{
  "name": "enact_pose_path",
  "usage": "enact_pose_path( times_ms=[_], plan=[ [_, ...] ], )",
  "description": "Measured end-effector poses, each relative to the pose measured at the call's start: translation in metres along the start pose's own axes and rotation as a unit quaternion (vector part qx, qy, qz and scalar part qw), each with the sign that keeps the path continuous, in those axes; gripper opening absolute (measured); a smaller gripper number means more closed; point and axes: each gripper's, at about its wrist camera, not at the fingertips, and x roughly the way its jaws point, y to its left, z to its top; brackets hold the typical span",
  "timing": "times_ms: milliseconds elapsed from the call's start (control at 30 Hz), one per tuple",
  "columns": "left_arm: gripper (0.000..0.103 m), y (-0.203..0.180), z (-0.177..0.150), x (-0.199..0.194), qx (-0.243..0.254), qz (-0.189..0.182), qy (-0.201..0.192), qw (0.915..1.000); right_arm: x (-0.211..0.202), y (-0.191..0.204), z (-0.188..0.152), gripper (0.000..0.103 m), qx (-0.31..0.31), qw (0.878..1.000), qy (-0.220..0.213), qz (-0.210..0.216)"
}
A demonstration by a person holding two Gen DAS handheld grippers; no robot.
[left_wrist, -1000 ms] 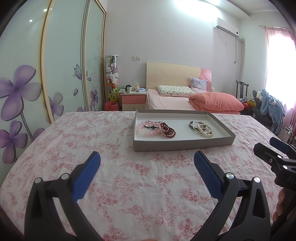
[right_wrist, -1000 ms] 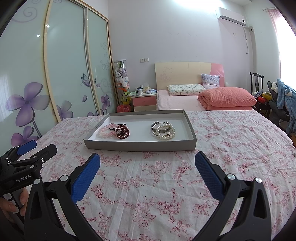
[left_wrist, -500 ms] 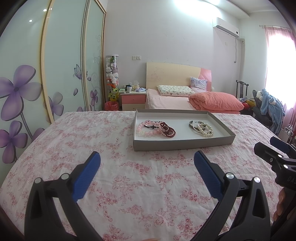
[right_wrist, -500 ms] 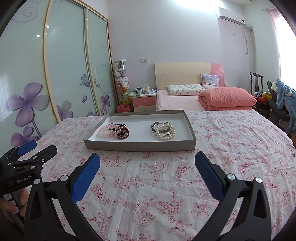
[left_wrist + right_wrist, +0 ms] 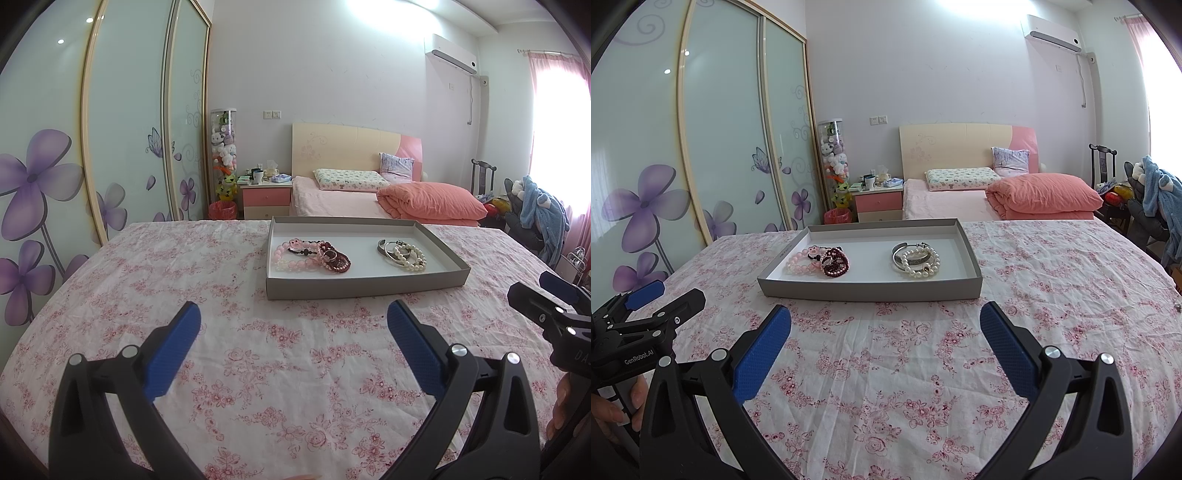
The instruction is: Organize jewelry
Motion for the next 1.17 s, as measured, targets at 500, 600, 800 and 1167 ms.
enact_pose_path(
  times_ms=[500, 600, 800, 1167],
  plan=[
    [0.099, 0.0, 0.0006, 0.0, 0.0, 0.0, 0.001, 1.0, -0.0002, 0.0002, -0.0001, 0.101, 0.0, 1.0, 0.0, 0.0],
    [0.099, 0.0001, 0.0007, 0.0001, 0.0, 0.0, 0.001, 1.0, 0.0, 0.0001, 0.0, 0.101, 0.0, 1.0, 0.001, 0.0],
    [0.099, -0.0007, -0.0015, -0.0005, -0.001, 0.004, -0.001, 1.0, -0.0001, -0.0005, -0.001, 0.101, 0.0, 1.0, 0.001, 0.0],
    [0.099, 0.0008, -0.0009, 0.0007, 0.003, -0.001, -0.002, 1.0, -0.0005, 0.0, -0.0014, 0.101, 0.001, 1.0, 0.001, 0.0]
  ],
)
